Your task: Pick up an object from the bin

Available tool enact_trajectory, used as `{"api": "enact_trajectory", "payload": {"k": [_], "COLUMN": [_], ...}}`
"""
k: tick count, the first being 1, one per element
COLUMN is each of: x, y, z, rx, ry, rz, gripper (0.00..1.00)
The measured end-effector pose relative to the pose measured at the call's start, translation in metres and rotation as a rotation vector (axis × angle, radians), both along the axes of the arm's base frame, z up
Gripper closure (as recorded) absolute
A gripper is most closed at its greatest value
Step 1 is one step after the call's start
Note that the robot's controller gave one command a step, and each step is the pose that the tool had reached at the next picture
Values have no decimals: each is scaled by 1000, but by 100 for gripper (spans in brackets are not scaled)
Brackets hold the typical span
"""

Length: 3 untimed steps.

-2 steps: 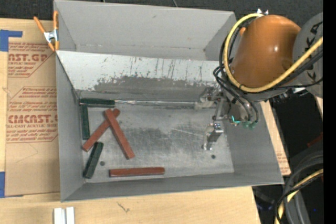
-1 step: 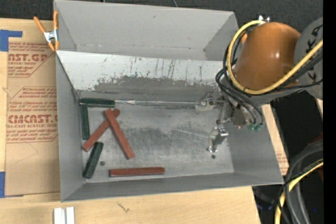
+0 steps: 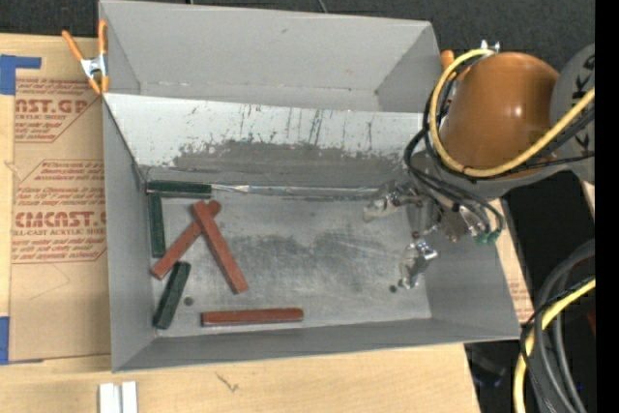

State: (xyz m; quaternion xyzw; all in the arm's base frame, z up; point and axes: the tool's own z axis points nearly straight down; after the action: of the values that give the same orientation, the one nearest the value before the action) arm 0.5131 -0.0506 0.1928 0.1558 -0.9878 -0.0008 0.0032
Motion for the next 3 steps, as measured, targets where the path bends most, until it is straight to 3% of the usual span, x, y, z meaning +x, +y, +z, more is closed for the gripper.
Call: {"api": "enact_trajectory", "payload": {"k": [1, 2, 3], "x": [-4, -13, -13], "y": [52, 105, 105], "z": [-47, -102, -102], "rx": [0, 0, 0], "ry": [-14, -6, -6], "rz": [-8, -66, -66], "gripper": [0, 100, 0]}}
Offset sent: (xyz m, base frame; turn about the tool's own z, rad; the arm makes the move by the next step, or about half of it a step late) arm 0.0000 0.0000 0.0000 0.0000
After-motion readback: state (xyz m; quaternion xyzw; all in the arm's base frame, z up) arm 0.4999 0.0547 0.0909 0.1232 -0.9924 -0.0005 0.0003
